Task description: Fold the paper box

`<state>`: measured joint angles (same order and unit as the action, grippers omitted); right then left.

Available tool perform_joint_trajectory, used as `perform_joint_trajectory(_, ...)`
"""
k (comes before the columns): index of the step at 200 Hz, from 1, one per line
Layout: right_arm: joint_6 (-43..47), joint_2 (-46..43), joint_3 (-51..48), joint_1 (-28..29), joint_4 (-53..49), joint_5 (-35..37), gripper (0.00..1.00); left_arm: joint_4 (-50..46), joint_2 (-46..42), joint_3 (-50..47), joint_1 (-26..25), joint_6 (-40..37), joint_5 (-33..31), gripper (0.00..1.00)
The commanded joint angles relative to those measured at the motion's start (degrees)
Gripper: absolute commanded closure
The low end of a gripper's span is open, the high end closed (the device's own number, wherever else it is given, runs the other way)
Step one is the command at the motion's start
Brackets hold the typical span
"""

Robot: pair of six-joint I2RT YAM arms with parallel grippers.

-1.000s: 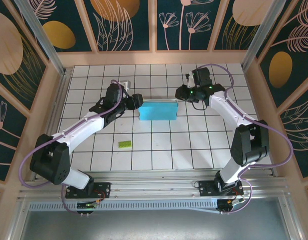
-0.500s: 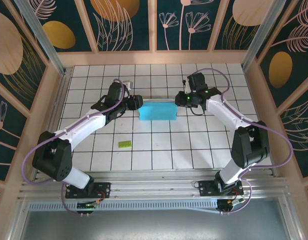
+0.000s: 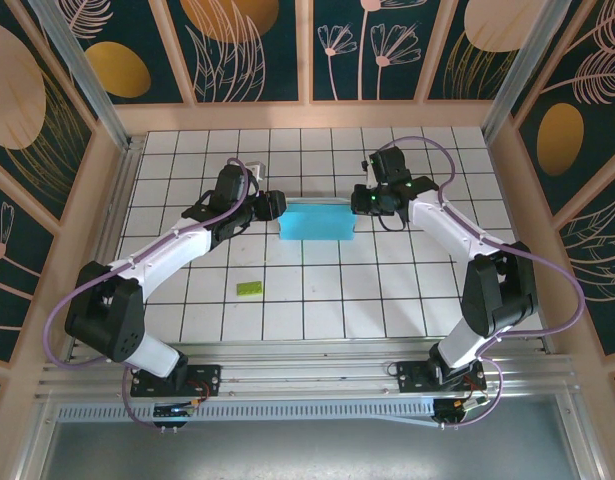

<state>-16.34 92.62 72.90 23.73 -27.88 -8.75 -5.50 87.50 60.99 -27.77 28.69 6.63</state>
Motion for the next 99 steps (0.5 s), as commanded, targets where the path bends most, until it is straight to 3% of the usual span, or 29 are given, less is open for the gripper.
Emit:
perform_joint_trajectory(1,0.61,0.20,1.27,0.44,-0.35,1.28,0.94,-1.36,0.65,0.88,-0.35,-0.21,0.57,0.48)
perform_joint_trajectory(30,-0.26,-0.22,0.77,0.53,-0.03,0.89,1.00,-1.06,1.17,0.76,-0.31,0.38,1.27,0.48)
perform_joint_trajectory(99,-2.17,-0.46,0.66,0.45,-0.07,0.68,1.00,0.02,3.06,1.54,-0.37,2.34,2.07,0.49)
